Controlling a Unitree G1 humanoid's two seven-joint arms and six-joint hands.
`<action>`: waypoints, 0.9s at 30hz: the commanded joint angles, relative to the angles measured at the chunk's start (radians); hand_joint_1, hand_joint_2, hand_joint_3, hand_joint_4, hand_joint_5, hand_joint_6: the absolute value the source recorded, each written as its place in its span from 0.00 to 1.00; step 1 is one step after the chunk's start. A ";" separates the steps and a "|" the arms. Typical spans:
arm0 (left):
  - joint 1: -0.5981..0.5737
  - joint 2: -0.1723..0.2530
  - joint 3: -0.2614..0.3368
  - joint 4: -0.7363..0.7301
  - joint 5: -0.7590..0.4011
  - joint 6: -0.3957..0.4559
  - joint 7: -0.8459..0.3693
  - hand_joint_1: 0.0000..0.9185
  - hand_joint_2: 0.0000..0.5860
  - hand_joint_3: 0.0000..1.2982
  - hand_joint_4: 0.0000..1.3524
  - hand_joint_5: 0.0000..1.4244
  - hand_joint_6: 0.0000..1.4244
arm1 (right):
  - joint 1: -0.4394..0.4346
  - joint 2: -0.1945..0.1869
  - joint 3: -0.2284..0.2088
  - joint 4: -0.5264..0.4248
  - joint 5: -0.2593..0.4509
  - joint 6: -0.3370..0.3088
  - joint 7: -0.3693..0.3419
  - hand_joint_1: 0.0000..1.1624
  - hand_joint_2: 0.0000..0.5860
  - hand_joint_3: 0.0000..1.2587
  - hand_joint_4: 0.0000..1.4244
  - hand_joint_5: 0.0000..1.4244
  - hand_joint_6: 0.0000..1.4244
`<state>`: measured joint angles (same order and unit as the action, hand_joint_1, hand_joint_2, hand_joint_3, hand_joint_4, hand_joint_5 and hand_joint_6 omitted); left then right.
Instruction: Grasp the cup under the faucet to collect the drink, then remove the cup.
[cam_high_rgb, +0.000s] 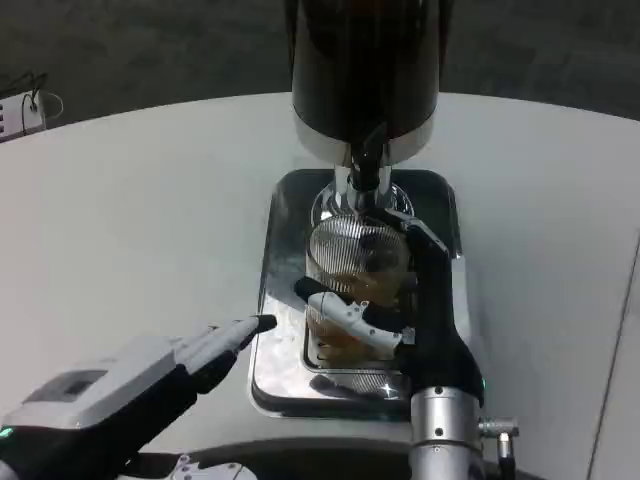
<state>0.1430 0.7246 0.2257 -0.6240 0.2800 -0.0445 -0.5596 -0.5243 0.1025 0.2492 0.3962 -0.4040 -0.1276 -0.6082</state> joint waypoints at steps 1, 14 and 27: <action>-0.016 0.009 -0.005 0.000 -0.020 -0.001 -0.015 0.00 0.11 0.00 0.00 0.00 0.02 | 0.045 0.076 0.003 -0.036 0.012 0.015 -0.010 0.86 0.37 0.61 0.73 0.88 0.94; -0.047 0.012 -0.012 0.017 -0.047 -0.012 -0.016 0.00 0.12 0.00 0.00 0.00 0.02 | 0.148 0.026 -0.009 -0.211 -0.013 0.044 0.035 0.86 0.37 0.69 0.78 0.96 1.00; -0.121 0.018 -0.058 0.073 -0.046 -0.019 -0.021 0.00 0.12 0.00 0.00 0.00 0.03 | 0.201 -0.027 -0.054 -0.313 -0.036 0.062 0.085 0.86 0.37 0.70 0.80 0.97 1.00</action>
<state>0.0357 0.7288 0.1795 -0.5686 0.2401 -0.0519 -0.5686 -0.3369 0.0758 0.2033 0.1277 -0.4299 -0.0596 -0.5302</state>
